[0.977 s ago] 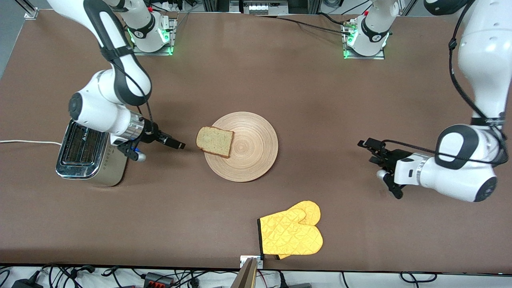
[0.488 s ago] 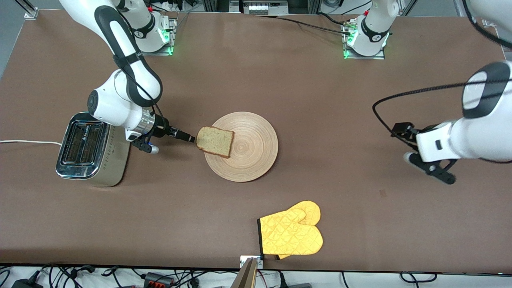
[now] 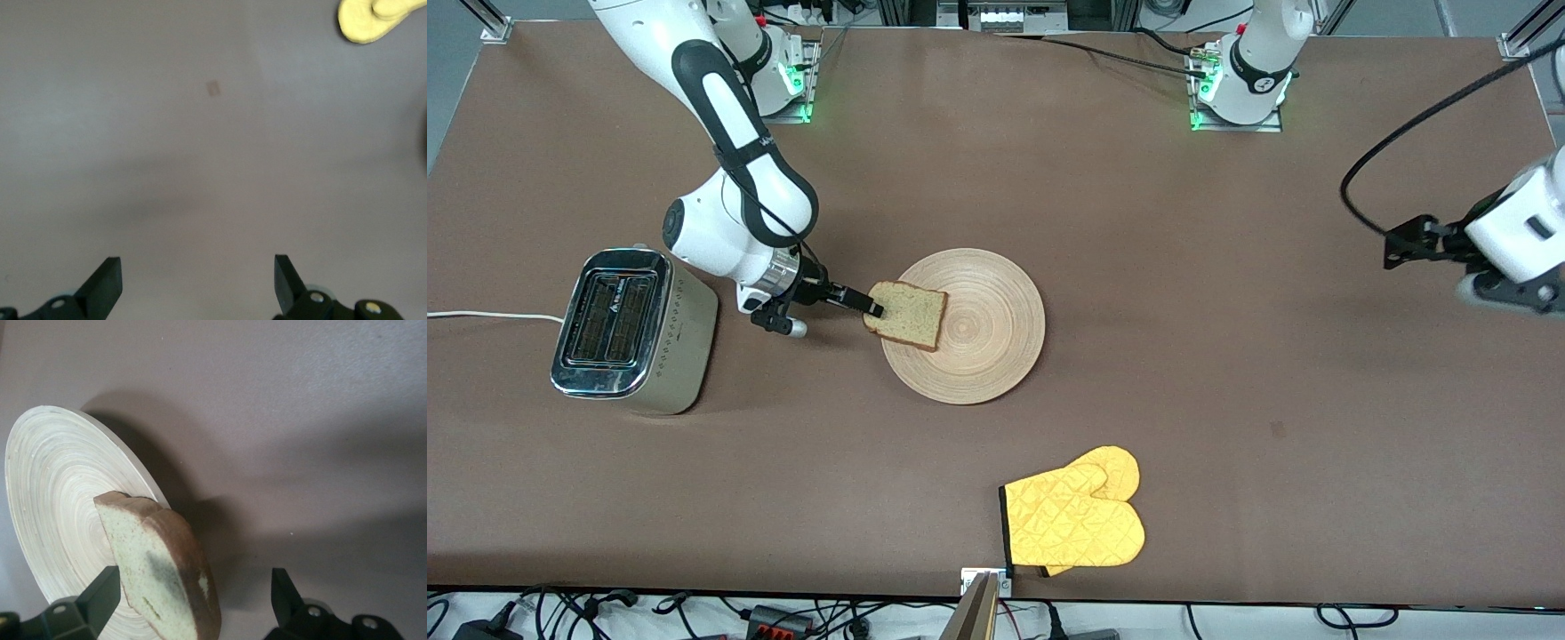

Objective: Move plate and put bread in toaster

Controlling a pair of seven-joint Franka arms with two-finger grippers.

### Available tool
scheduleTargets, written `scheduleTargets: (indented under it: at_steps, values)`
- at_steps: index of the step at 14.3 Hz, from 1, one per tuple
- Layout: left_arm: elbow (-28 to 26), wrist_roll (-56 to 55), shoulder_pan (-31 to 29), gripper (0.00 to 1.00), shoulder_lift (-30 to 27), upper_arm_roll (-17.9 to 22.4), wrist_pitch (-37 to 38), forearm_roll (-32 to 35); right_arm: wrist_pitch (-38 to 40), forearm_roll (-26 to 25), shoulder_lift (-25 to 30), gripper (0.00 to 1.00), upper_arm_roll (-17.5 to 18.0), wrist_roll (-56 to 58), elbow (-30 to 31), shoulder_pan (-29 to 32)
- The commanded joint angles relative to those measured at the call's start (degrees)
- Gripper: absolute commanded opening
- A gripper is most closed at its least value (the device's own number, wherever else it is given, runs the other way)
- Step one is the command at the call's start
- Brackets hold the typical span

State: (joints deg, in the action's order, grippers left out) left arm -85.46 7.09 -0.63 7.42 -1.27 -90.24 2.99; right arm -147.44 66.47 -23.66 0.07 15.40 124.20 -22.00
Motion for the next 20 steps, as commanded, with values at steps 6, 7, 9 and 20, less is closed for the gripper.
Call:
scheduleTargets:
  at_steps: [6,7,9,20]
  values:
    - [-10.95,-1.20,0.45,1.00,-8.65,1.19,-8.64,-1.50,-1.09,5.25,-0.25,0.60,-0.25,6.13,0.34,-0.41]
    - [-10.78,-1.20,0.54,1.00,-8.57,1.10,-8.64,-1.50,-1.09,5.25,-0.16,0.54,-0.25,6.13,0.34,-0.42]
    - [-10.43,-1.20,0.54,1.00,-8.57,1.01,-8.38,-1.50,-1.09,5.25,-0.07,0.47,-0.25,6.13,0.34,-0.59]
    - [-10.07,-1.90,1.07,1.00,-8.65,0.92,-6.18,-1.41,-0.48,4.81,1.95,0.00,-0.77,-0.02,-2.64,0.02]
